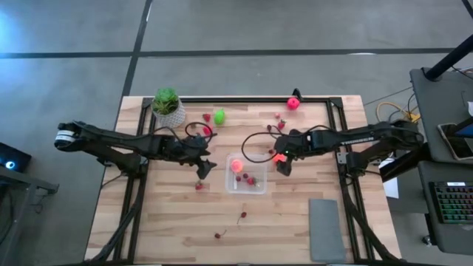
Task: Pick and placing Produce into tupperware
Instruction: Put the orange pumpkin into the transparent container
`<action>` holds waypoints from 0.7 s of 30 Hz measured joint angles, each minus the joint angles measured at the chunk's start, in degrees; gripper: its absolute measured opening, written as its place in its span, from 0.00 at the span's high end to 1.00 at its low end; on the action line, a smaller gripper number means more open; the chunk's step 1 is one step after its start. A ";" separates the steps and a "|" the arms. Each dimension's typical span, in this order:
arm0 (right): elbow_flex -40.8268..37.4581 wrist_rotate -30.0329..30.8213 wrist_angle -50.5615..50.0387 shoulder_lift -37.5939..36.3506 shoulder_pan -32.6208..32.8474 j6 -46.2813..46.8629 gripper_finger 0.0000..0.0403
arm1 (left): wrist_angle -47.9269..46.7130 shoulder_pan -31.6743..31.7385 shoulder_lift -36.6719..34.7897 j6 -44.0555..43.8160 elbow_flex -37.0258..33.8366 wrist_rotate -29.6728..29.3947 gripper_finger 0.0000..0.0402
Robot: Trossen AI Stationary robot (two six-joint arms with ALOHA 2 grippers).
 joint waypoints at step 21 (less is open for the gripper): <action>-0.35 -0.94 3.30 12.55 -0.59 -8.41 0.17 | 0.13 0.00 0.00 0.95 -3.22 -0.02 0.30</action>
